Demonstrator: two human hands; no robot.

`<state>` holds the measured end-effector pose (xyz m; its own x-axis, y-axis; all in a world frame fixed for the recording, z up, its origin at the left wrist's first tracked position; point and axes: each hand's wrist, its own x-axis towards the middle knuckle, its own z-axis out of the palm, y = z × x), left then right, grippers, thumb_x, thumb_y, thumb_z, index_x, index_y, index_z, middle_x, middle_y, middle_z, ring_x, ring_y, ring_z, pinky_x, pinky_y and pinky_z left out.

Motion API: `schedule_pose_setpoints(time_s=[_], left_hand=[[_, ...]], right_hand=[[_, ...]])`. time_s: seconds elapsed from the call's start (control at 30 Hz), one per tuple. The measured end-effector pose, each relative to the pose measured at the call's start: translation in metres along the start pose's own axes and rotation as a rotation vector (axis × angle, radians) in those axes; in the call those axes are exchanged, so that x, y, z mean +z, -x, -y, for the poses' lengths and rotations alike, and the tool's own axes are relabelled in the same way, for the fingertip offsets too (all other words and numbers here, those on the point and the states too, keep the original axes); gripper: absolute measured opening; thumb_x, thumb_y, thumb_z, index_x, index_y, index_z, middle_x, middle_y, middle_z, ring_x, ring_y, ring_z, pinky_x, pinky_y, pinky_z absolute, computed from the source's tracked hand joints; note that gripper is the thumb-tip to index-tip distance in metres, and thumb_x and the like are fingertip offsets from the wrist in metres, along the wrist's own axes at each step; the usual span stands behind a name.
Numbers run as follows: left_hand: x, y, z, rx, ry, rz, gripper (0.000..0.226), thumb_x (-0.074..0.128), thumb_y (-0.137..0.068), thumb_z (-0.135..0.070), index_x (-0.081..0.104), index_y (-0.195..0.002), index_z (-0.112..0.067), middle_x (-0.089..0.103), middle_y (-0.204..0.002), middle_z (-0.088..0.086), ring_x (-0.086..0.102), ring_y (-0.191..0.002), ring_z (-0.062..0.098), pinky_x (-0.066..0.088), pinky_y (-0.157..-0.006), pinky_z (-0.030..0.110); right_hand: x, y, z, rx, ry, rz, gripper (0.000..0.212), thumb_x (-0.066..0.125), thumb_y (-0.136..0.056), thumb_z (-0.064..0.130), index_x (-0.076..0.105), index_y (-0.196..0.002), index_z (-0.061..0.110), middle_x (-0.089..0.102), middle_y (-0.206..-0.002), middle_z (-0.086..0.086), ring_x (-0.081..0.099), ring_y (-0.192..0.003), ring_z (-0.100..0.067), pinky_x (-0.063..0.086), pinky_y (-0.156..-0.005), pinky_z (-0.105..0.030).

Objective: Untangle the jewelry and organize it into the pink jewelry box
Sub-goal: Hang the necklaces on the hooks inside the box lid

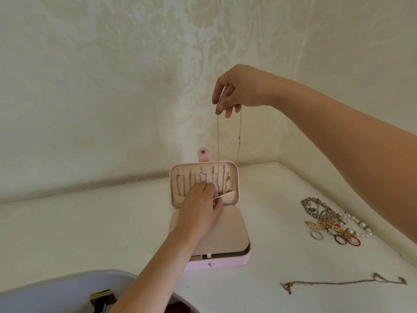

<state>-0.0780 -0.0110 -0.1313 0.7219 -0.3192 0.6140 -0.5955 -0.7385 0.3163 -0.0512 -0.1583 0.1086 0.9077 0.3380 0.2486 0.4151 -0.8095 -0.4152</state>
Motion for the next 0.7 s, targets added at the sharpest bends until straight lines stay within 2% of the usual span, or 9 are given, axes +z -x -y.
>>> schedule_pose_setpoints(time_s=[0.1, 0.2, 0.27, 0.33, 0.47, 0.57, 0.63, 0.7], left_hand=[[-0.001, 0.0, 0.0, -0.007, -0.004, 0.013, 0.01, 0.058, -0.085, -0.02, 0.058, -0.087, -0.01, 0.057, -0.087, 0.003, 0.051, -0.084, 0.018, 0.042, -0.069, 0.028], [0.001, 0.0, 0.001, -0.008, 0.0, 0.0, 0.008, 0.064, -0.08, -0.015, 0.058, -0.08, -0.009, 0.058, -0.08, 0.005, 0.054, -0.078, 0.022, 0.044, -0.062, 0.031], [0.003, 0.0, 0.001, -0.016, 0.003, -0.005, 0.009, 0.065, -0.078, -0.014, 0.058, -0.078, -0.009, 0.057, -0.078, 0.005, 0.054, -0.075, 0.022, 0.044, -0.059, 0.032], [0.003, 0.0, 0.001, -0.013, 0.003, -0.016, 0.009, 0.065, -0.078, -0.014, 0.058, -0.077, -0.01, 0.057, -0.077, 0.004, 0.054, -0.074, 0.022, 0.046, -0.059, 0.034], [0.002, 0.0, 0.001, -0.004, 0.009, -0.011, 0.008, 0.062, -0.081, -0.015, 0.058, -0.081, -0.009, 0.057, -0.081, 0.005, 0.052, -0.078, 0.021, 0.044, -0.063, 0.031], [0.002, 0.0, 0.0, -0.012, 0.01, -0.012, 0.007, 0.062, -0.082, -0.016, 0.058, -0.081, -0.009, 0.057, -0.082, 0.004, 0.052, -0.079, 0.021, 0.043, -0.063, 0.03], [0.002, 0.0, 0.0, -0.02, 0.01, -0.008, 0.007, 0.062, -0.082, -0.016, 0.059, -0.082, -0.009, 0.058, -0.082, 0.005, 0.053, -0.08, 0.021, 0.044, -0.064, 0.032], [0.002, 0.0, 0.0, -0.023, 0.013, -0.001, 0.008, 0.06, -0.083, -0.016, 0.059, -0.083, -0.009, 0.058, -0.084, 0.005, 0.053, -0.081, 0.021, 0.045, -0.066, 0.032]], right_hand=[[0.005, 0.0, -0.003, -0.017, -0.03, 0.001, 0.011, 0.068, -0.082, 0.004, 0.068, -0.093, 0.0, 0.073, -0.081, -0.007, 0.07, -0.069, -0.01, 0.057, -0.065, -0.018], [0.011, 0.002, -0.004, -0.037, -0.068, -0.022, 0.009, 0.068, -0.081, 0.002, 0.069, -0.09, -0.002, 0.071, -0.077, -0.009, 0.068, -0.062, -0.009, 0.057, -0.065, -0.018], [0.014, 0.004, -0.005, -0.044, -0.057, -0.038, 0.009, 0.07, -0.08, 0.003, 0.071, -0.088, 0.001, 0.07, -0.071, -0.003, 0.066, -0.057, -0.003, 0.054, -0.062, -0.013], [0.017, 0.005, -0.005, -0.042, -0.026, -0.045, 0.007, 0.072, -0.079, 0.005, 0.072, -0.086, 0.006, 0.067, -0.059, 0.01, 0.061, -0.051, 0.003, 0.048, -0.056, -0.007], [0.024, 0.006, -0.01, -0.027, -0.013, -0.044, 0.008, 0.075, -0.076, 0.01, 0.074, -0.084, 0.011, 0.061, -0.047, 0.02, 0.056, -0.046, 0.006, 0.039, -0.048, -0.003], [0.031, 0.008, -0.013, -0.047, 0.009, -0.037, 0.009, 0.076, -0.075, 0.011, 0.075, -0.084, 0.012, 0.064, -0.054, 0.015, 0.056, -0.052, 0.002, 0.043, -0.052, -0.008], [0.035, 0.01, -0.017, -0.074, 0.035, -0.035, 0.01, 0.077, -0.075, 0.012, 0.075, -0.084, 0.014, 0.071, -0.071, 0.004, 0.061, -0.065, -0.011, 0.048, -0.061, -0.018], [0.041, 0.011, -0.02, -0.085, 0.043, -0.04, 0.01, 0.077, -0.074, 0.012, 0.074, -0.083, 0.015, 0.072, -0.078, -0.003, 0.064, -0.071, -0.018, 0.05, -0.066, -0.022]])
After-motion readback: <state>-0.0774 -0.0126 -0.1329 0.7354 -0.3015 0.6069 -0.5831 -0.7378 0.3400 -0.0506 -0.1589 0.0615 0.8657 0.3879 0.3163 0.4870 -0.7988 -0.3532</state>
